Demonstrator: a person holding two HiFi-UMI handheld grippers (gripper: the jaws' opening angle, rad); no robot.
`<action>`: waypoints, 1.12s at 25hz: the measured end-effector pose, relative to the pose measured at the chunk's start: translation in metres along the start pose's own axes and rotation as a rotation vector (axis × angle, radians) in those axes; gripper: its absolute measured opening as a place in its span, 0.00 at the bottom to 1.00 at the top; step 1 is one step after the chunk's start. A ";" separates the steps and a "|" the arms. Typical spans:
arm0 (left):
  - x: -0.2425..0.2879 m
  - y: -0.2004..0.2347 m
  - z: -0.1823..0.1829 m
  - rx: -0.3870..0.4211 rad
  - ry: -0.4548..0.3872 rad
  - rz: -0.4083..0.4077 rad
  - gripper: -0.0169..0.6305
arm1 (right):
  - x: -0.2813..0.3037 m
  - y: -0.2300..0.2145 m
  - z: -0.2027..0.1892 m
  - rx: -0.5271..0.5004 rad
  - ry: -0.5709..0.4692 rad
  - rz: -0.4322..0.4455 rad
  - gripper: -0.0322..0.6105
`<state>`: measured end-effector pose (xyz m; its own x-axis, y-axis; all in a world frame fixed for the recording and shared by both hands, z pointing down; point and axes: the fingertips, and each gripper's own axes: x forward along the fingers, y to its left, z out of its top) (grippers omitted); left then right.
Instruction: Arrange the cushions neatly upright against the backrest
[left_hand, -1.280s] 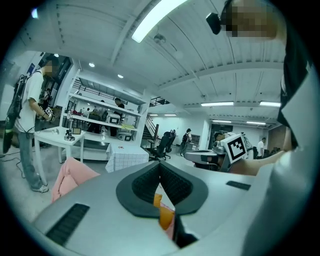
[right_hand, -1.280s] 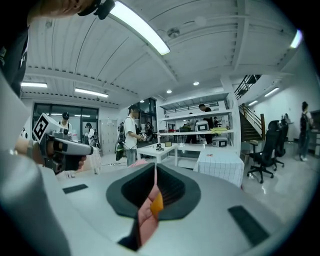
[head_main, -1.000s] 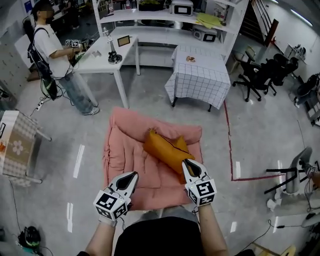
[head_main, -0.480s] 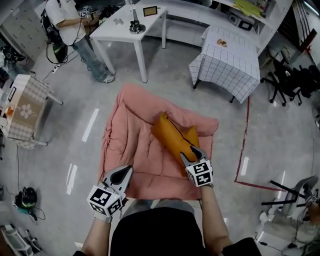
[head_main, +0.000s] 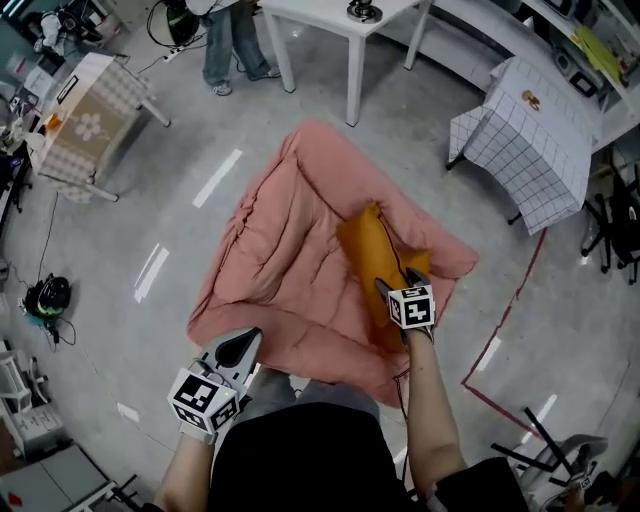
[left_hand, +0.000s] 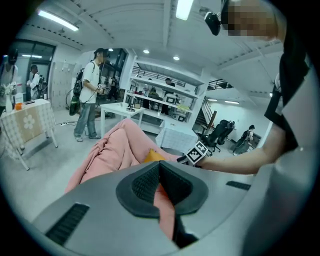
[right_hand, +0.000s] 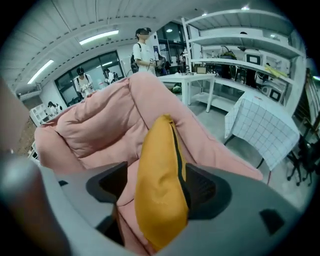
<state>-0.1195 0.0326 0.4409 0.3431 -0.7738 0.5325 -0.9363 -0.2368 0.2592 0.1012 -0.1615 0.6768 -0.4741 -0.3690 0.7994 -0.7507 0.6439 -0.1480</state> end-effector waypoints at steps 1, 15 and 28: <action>-0.003 0.000 -0.005 -0.010 0.004 0.016 0.05 | 0.010 -0.003 -0.002 0.003 0.023 0.004 0.60; -0.016 -0.004 -0.047 -0.096 0.028 0.136 0.05 | 0.083 -0.023 -0.034 -0.032 0.238 0.020 0.71; -0.027 0.022 -0.037 -0.039 0.026 0.073 0.05 | 0.056 0.007 -0.042 0.228 0.159 0.022 0.48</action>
<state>-0.1460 0.0699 0.4624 0.2765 -0.7724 0.5718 -0.9555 -0.1572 0.2498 0.0889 -0.1489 0.7450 -0.4269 -0.2346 0.8733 -0.8337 0.4762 -0.2797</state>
